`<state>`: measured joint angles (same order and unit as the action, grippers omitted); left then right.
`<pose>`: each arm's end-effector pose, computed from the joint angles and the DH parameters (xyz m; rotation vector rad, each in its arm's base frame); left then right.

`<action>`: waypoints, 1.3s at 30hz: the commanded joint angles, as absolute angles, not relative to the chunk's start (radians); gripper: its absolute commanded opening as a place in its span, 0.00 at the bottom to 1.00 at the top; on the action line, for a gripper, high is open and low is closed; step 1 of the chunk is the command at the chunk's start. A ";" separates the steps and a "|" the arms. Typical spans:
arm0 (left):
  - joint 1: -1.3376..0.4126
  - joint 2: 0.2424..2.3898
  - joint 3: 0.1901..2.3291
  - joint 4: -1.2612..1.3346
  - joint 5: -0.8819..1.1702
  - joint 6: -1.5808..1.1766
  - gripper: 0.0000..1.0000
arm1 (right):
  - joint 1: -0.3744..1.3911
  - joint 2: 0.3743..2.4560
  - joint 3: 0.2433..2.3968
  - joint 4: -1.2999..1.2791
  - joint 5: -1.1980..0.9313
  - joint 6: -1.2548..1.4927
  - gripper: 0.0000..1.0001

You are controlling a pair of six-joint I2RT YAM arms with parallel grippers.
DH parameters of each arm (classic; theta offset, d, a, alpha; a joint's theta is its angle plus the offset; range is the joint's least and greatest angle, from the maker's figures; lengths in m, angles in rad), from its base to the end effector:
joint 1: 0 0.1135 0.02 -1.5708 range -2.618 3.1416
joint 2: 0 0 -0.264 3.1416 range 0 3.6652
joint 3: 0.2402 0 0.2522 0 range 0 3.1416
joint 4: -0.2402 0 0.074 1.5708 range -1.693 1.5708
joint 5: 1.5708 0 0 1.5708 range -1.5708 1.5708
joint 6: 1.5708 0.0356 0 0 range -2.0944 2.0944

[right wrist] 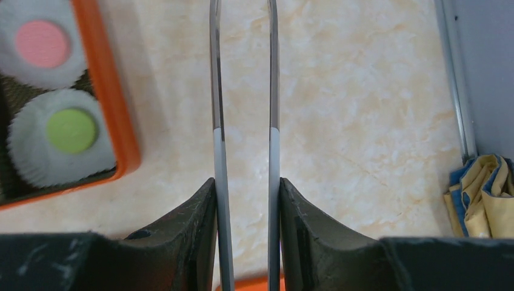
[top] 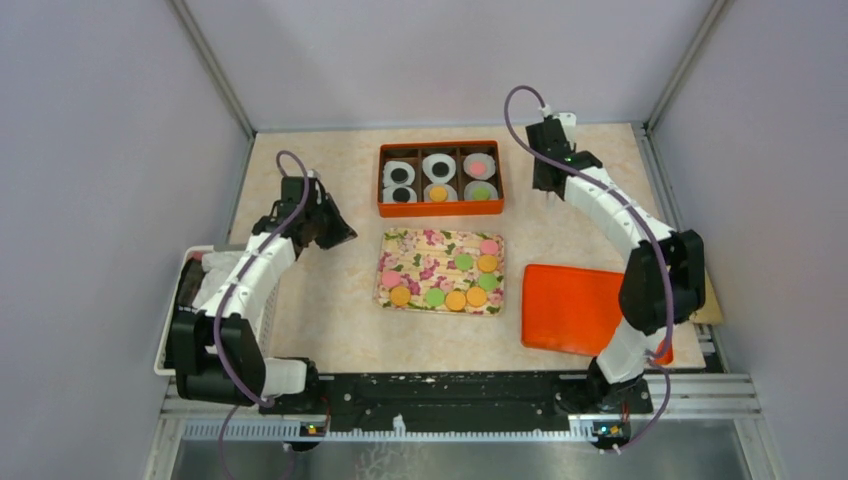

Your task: Pack the cookies

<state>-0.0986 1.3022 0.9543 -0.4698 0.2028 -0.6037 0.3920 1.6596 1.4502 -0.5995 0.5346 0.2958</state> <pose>0.2731 -0.0342 0.2615 -0.5151 2.3894 -0.5655 0.3468 0.1237 0.3085 0.1380 2.2531 -0.2755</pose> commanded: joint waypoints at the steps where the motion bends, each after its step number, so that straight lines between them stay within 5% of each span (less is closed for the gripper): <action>1: -0.093 1.329 1.004 -0.430 0.230 -0.615 0.00 | 0.311 1.755 1.514 -0.506 0.536 0.219 0.35; 29: -0.094 1.368 1.026 -0.420 0.227 -0.631 0.00 | -0.042 2.213 1.760 -0.694 0.313 0.118 0.41; 39: -0.094 1.364 1.020 -0.421 0.232 -0.625 0.00 | -0.041 2.115 1.689 -0.596 0.288 0.145 0.63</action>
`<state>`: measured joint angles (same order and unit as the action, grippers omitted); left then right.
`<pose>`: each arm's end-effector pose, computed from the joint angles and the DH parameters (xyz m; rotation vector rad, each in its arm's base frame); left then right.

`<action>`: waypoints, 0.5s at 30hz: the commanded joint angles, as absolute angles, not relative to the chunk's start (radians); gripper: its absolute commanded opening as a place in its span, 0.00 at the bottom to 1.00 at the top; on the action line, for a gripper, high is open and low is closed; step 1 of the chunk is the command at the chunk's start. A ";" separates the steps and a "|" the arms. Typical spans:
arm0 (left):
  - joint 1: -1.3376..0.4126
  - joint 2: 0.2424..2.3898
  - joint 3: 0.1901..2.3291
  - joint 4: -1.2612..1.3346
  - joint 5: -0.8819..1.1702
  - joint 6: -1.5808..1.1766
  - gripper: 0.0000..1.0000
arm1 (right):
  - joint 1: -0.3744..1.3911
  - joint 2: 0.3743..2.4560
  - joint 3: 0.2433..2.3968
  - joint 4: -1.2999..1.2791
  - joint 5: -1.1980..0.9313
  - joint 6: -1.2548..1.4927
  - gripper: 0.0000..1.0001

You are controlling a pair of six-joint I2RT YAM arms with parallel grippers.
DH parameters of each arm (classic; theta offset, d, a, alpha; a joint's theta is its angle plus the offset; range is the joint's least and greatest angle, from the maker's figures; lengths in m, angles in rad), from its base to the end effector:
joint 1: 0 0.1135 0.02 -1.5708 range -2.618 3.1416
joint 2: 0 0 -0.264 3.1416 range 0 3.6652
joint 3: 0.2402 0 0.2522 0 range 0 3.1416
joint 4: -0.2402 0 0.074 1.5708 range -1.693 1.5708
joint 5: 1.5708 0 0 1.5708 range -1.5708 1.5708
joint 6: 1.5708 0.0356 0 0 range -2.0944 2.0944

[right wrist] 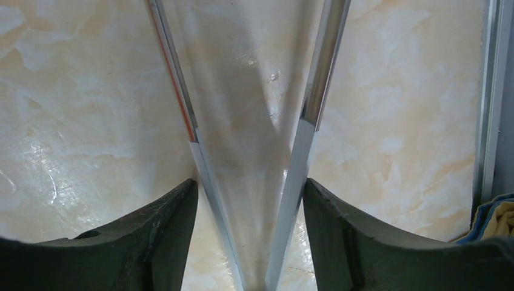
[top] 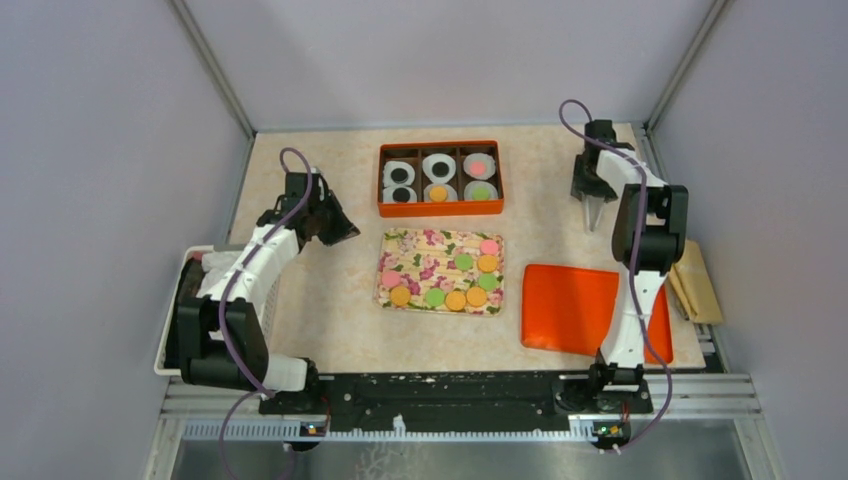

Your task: Pack the cookies

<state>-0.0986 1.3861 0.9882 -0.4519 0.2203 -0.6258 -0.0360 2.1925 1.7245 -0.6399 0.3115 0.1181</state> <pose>0.2902 -0.0365 0.2517 -0.5462 2.4207 -0.5876 0.4669 -0.0277 0.1746 0.3008 2.6264 -0.3889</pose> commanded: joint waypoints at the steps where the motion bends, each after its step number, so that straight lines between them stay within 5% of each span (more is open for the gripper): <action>1: -0.094 1.363 1.019 -0.421 0.231 -0.623 0.00 | -0.041 2.093 1.677 -0.578 0.279 0.148 0.63; 15: -0.095 1.341 1.000 -0.387 0.258 -0.623 0.03 | -0.006 1.709 1.520 -0.562 0.221 0.192 0.63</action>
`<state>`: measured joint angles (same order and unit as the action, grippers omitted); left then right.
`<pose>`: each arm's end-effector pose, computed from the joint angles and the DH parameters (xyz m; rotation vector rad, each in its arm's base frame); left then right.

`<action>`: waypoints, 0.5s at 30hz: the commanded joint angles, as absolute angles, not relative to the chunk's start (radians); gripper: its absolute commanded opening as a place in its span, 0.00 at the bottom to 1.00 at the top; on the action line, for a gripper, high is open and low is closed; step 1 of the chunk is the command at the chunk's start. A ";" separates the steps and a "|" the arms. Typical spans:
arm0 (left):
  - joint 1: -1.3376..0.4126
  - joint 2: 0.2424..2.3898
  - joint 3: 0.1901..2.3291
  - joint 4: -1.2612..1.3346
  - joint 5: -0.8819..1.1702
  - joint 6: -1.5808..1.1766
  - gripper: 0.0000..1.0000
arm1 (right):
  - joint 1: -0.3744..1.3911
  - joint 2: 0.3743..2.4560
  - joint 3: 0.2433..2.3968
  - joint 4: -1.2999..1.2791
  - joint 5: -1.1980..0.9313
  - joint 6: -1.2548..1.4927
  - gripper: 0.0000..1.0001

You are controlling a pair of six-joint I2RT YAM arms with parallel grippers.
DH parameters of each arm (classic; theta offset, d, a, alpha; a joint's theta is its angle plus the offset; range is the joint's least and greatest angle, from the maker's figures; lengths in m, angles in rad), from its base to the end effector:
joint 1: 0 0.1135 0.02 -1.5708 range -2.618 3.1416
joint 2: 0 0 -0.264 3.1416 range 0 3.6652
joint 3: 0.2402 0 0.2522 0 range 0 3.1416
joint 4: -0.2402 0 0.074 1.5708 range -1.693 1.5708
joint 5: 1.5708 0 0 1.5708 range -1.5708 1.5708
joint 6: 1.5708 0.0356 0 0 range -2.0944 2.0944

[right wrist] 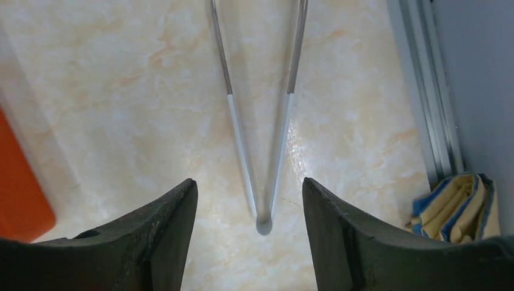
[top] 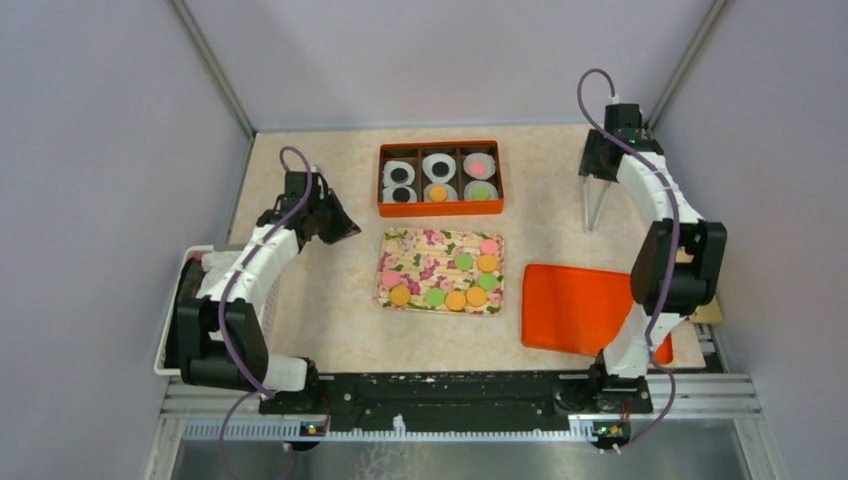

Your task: Pack the cookies

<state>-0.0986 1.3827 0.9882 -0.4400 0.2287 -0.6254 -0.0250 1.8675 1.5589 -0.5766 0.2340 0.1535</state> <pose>0.2906 -0.0369 0.2536 -0.5362 2.4080 -0.6014 0.4172 -0.0187 0.2646 0.3187 2.4156 -0.2298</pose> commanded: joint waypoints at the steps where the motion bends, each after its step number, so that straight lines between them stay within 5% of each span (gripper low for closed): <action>1: -0.096 1.338 1.000 -0.385 0.256 -0.621 0.04 | 0.027 1.679 1.499 -0.577 0.216 0.208 0.62; 15: -0.105 1.300 1.016 -0.364 0.275 -0.583 0.14 | 0.466 1.333 1.030 -0.678 0.278 0.411 0.51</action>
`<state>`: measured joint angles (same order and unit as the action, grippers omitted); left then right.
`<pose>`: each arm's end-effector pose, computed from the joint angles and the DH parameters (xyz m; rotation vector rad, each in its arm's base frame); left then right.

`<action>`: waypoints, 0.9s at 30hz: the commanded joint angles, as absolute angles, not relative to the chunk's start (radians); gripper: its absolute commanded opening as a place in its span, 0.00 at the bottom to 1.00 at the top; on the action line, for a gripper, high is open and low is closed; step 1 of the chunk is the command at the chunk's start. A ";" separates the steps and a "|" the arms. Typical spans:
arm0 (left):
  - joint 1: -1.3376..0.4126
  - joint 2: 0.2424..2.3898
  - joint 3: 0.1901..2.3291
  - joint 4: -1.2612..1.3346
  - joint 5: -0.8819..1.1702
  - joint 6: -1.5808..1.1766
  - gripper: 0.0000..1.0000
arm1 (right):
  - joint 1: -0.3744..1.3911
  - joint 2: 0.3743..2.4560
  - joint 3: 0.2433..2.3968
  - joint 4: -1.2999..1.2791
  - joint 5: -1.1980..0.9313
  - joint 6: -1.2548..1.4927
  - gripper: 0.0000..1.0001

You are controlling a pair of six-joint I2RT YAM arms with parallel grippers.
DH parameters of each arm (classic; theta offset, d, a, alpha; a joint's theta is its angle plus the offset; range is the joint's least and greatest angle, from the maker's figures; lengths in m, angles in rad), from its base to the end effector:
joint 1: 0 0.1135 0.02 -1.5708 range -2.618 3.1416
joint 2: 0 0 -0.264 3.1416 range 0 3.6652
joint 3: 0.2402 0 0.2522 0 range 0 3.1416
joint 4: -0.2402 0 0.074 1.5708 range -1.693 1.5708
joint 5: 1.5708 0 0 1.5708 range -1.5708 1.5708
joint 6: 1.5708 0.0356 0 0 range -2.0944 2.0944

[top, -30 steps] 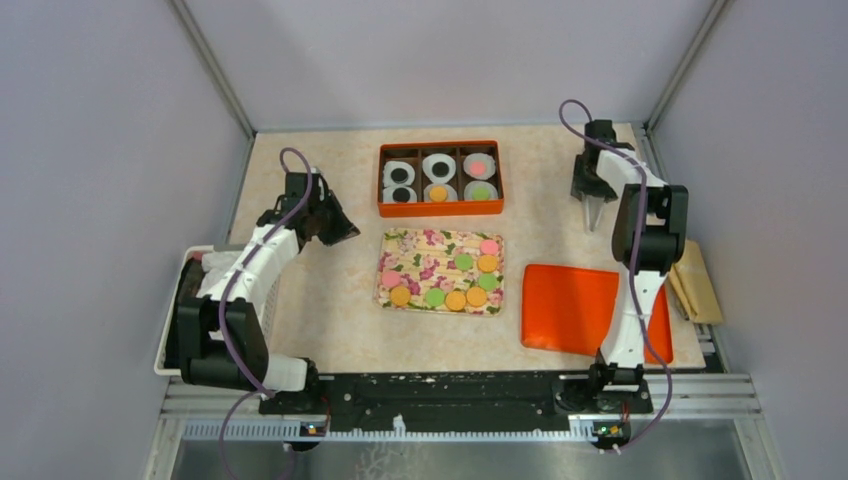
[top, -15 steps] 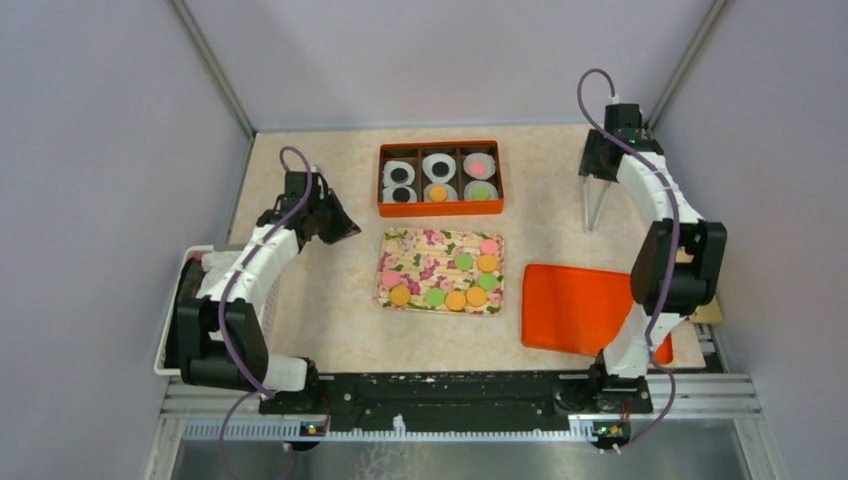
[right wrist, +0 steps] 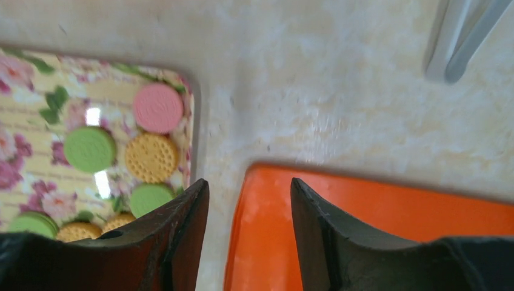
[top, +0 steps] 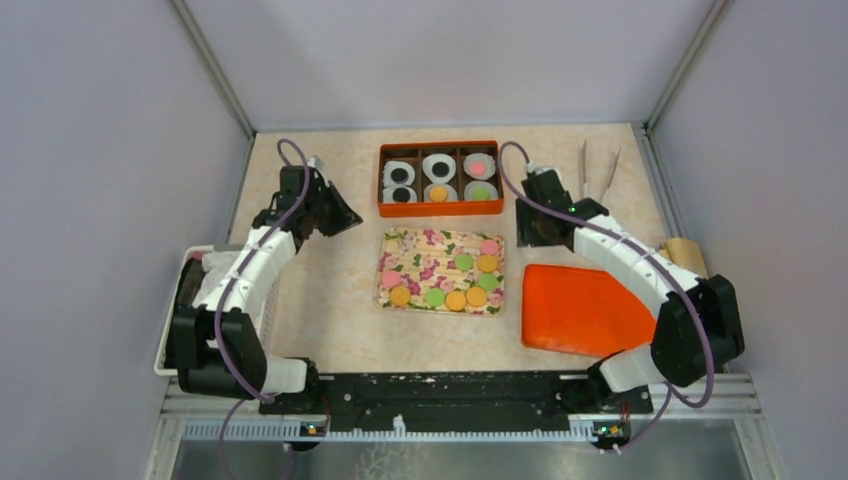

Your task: Pack the cookies

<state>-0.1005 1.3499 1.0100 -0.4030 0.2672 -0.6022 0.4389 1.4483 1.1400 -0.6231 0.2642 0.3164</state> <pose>0.2905 -0.0387 0.2727 -0.4528 2.3311 -0.6576 0.2792 0.1208 0.2714 -0.0425 2.4565 -0.0035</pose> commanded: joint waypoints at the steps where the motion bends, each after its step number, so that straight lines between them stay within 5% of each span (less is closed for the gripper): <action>1: -0.104 1.297 1.008 -0.364 0.273 -0.583 0.14 | 0.475 1.308 0.997 -0.679 0.267 0.427 0.50; 17: -0.104 1.274 0.980 -0.366 0.294 -0.596 0.14 | 0.606 1.302 0.783 -0.599 0.153 0.576 0.49; 27: -0.104 1.277 0.968 -0.359 0.298 -0.592 0.14 | 0.607 1.364 0.712 -0.528 0.133 0.598 0.25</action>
<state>-0.1005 1.2911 0.9833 -0.3954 0.2832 -0.5995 0.5980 1.3468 0.7357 -0.5861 0.1444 0.5732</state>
